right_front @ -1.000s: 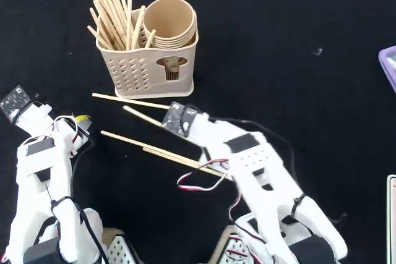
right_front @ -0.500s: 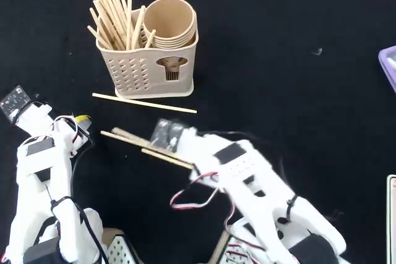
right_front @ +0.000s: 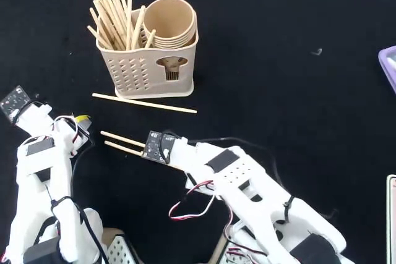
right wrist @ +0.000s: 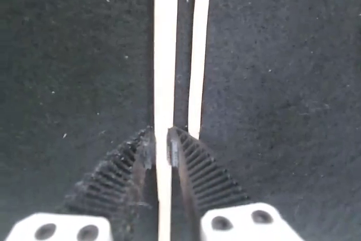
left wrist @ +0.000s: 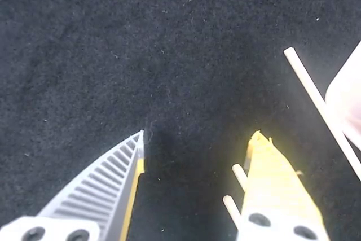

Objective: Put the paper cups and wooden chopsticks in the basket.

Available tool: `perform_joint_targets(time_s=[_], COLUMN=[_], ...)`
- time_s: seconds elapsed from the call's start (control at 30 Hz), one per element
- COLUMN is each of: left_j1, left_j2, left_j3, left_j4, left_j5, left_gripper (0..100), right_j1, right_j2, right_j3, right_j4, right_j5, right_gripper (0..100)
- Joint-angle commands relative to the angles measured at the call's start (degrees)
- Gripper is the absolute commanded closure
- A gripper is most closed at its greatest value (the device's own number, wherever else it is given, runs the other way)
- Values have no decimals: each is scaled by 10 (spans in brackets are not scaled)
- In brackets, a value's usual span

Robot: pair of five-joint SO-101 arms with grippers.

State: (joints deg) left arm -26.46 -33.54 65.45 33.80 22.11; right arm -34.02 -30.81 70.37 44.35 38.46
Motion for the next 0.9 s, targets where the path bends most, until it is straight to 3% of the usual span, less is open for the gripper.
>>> perform_joint_targets(time_s=[0.0,0.43,0.53,0.63,0.73,0.87], left_j1=[5,4,4,4,2,1], left_j2=[-9,-9,-9,-9,-9,-9], left_j3=[-7,-7,-7,-7,-7,-7], left_j4=[-11,-11,-11,-11,-11,-11], left_j5=[3,3,3,3,3,3], left_gripper=[713,713,713,713,713,713], right_j1=[-9,-13,-55,-97,-98,-98], right_j2=[-9,-9,-9,-9,-9,-9], right_j3=[2,10,10,7,-2,-24], right_j4=[-4,11,55,63,35,26], right_j5=[-4,32,57,12,-48,-73], right_gripper=[827,876,876,872,872,871])
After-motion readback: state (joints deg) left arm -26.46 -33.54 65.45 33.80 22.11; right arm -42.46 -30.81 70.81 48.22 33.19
